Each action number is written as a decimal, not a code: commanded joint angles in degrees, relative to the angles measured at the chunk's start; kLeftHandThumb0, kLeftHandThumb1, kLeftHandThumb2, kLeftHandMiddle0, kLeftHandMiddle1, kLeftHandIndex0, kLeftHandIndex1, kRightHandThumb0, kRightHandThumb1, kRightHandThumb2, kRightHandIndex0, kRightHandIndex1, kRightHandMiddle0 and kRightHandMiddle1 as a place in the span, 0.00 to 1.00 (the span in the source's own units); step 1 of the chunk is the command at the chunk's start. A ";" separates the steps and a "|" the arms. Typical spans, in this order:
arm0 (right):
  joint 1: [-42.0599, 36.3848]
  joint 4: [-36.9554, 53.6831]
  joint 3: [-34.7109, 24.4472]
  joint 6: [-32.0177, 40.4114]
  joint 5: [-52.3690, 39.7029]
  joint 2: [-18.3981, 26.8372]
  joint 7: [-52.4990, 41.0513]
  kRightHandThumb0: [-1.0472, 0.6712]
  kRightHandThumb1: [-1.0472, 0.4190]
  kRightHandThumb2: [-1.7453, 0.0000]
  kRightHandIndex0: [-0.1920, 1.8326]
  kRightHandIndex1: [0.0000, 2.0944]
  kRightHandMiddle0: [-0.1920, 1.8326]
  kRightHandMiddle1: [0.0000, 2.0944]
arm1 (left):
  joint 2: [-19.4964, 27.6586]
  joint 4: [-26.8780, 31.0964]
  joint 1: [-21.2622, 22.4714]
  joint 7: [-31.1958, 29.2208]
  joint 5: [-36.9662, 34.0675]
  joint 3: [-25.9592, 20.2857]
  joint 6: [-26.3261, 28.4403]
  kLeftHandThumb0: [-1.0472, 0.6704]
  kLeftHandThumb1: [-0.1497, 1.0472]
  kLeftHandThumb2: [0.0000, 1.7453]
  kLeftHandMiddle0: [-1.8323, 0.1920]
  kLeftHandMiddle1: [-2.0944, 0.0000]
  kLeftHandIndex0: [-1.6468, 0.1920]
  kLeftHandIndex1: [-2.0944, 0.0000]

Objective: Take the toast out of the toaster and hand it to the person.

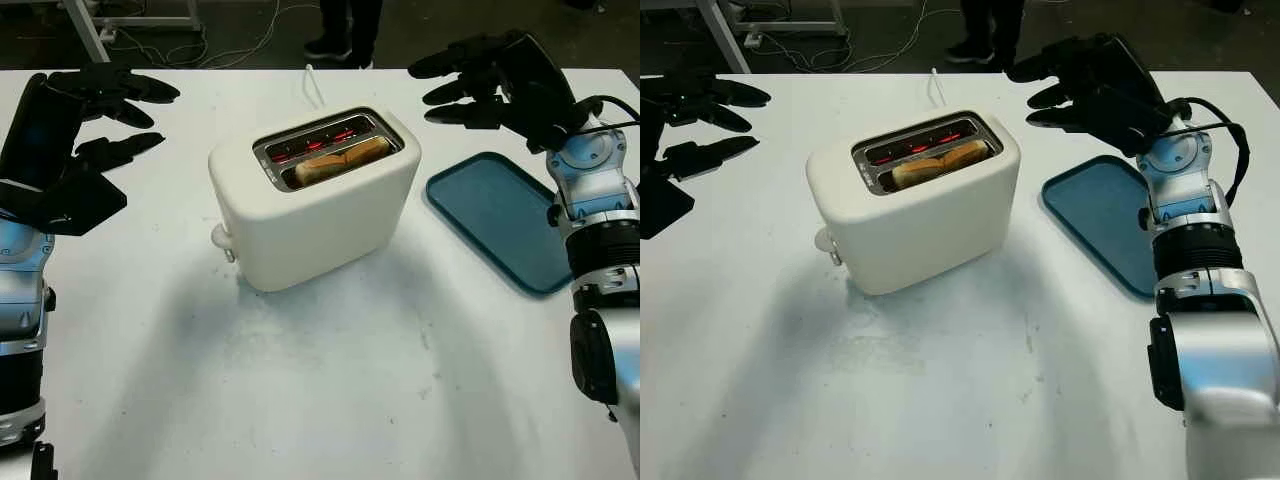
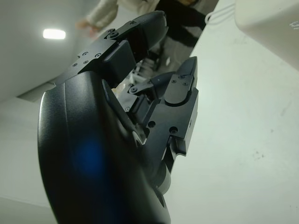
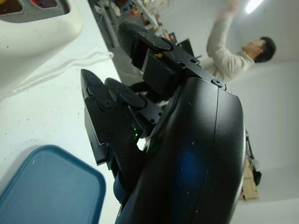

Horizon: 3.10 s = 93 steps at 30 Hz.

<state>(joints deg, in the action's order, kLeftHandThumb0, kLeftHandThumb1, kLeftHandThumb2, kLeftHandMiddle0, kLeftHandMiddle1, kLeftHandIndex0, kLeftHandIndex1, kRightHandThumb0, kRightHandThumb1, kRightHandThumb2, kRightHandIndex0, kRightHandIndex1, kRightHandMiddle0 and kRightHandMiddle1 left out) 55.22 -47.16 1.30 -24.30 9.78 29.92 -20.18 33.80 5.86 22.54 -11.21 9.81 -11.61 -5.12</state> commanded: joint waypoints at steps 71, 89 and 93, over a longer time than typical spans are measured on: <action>-0.61 2.30 0.12 0.88 0.77 0.92 0.67 0.65 0.20 1.00 0.66 0.00 0.60 0.00 | -0.12 0.31 0.85 0.15 0.23 0.55 1.21 0.61 0.81 0.00 0.56 0.57 0.46 0.79; -0.91 2.72 0.10 0.94 0.80 0.95 0.83 0.64 0.20 1.00 0.66 0.01 0.60 0.00 | -0.20 -0.48 0.48 0.42 -0.08 0.22 0.14 0.58 0.82 0.00 0.55 0.57 0.46 0.78; -0.93 2.70 -0.03 1.04 0.61 0.79 0.91 0.65 0.21 1.00 0.66 0.01 0.60 0.00 | -0.37 -0.59 0.44 0.46 -0.36 0.13 0.04 0.59 0.81 0.00 0.55 0.57 0.46 0.78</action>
<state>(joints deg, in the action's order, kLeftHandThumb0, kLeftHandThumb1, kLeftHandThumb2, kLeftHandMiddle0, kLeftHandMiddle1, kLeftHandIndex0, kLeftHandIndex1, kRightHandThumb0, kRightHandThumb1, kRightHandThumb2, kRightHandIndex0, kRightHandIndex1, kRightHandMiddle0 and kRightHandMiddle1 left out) 55.21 -44.79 1.33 -22.55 10.27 30.13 -19.96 33.78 5.27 23.01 -11.17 9.72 -11.38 -4.47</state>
